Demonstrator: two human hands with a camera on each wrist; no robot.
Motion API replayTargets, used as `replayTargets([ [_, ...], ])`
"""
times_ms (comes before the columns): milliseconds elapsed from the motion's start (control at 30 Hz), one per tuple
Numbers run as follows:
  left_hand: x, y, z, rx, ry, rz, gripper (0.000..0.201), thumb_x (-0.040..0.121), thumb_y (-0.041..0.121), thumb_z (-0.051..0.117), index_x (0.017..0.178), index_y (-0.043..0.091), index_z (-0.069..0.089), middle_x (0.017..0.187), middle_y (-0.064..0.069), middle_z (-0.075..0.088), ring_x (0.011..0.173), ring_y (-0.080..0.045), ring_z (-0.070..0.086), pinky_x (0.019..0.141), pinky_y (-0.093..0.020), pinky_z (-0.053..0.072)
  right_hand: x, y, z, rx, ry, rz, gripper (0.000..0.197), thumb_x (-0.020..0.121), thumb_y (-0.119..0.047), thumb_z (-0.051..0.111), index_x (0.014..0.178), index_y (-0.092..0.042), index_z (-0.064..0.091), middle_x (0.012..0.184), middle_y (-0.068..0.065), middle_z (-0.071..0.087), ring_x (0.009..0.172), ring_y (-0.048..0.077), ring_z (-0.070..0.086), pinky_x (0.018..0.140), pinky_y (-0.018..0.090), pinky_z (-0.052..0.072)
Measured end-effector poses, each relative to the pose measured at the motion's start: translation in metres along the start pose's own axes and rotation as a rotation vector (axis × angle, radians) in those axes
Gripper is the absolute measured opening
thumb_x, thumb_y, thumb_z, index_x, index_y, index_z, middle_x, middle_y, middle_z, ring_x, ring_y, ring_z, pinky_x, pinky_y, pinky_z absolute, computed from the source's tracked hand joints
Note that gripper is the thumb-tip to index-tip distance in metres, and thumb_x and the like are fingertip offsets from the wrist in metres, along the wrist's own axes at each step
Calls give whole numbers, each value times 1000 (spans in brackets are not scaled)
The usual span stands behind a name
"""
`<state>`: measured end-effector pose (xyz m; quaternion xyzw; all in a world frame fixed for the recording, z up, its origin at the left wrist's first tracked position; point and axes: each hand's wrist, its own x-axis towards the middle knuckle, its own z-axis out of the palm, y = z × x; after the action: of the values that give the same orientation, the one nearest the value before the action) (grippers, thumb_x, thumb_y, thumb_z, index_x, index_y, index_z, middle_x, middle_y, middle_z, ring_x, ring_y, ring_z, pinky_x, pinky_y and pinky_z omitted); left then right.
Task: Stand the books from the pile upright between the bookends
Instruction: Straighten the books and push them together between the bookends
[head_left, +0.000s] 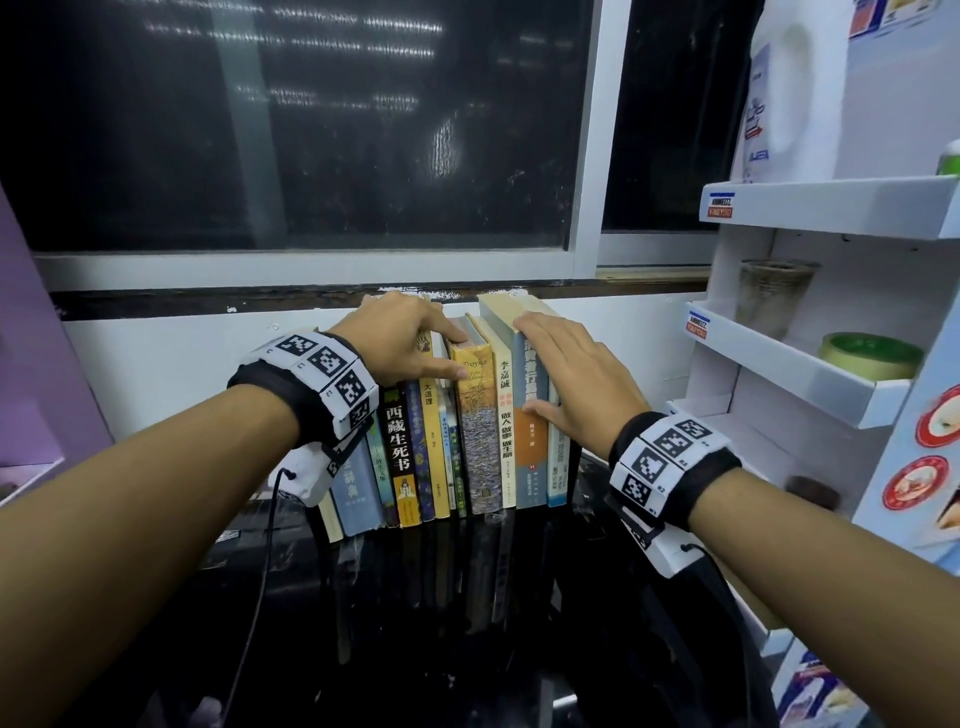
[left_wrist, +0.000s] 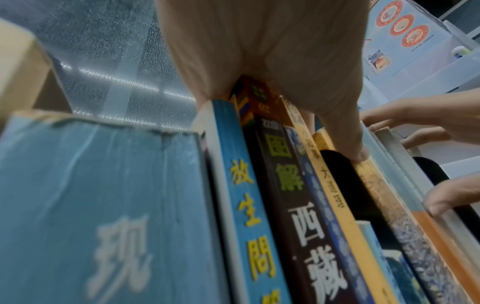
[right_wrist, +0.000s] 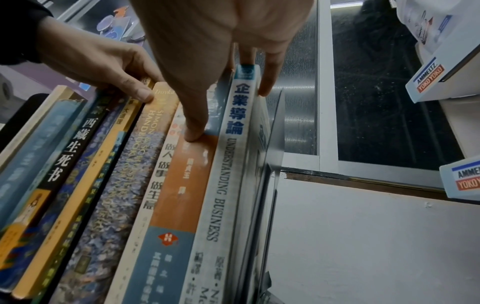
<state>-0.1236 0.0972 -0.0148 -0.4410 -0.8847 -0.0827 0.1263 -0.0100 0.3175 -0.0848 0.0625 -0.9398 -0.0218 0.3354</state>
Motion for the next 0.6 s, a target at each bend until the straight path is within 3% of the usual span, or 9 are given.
replayTargets([
  [67, 5, 5, -4, 69, -41, -6, 68, 71, 78, 59, 127, 40, 65, 127, 16, 64, 109, -13, 59, 102, -52, 42, 2, 8, -6, 13, -49, -21, 97, 77, -41, 82, 153, -21, 26, 159, -1, 30, 143, 17, 29, 112, 41, 35],
  [167, 10, 9, -3, 98, -68, 16, 68, 77, 73, 63, 135, 38, 58, 138, 16, 58, 108, -12, 59, 98, -46, 49, 3, 21, -13, -10, -120, -69, 106, 72, -44, 85, 155, -23, 22, 161, -3, 26, 145, 17, 28, 114, 38, 30],
  [300, 14, 10, 4, 134, -67, 26, 77, 78, 75, 59, 144, 38, 48, 139, 17, 58, 108, -11, 62, 90, -36, 50, 1, 28, -15, -12, -131, -81, 106, 73, -38, 85, 156, -23, 21, 162, -3, 25, 145, 17, 28, 112, 39, 33],
  [600, 13, 11, 4, 166, -35, 22, 75, 78, 74, 58, 144, 41, 47, 134, 12, 63, 109, -16, 65, 75, -29, 41, 6, 28, -2, 48, -94, -58, 99, 74, -34, 85, 152, -25, 24, 158, -3, 30, 143, 16, 29, 110, 43, 38],
])
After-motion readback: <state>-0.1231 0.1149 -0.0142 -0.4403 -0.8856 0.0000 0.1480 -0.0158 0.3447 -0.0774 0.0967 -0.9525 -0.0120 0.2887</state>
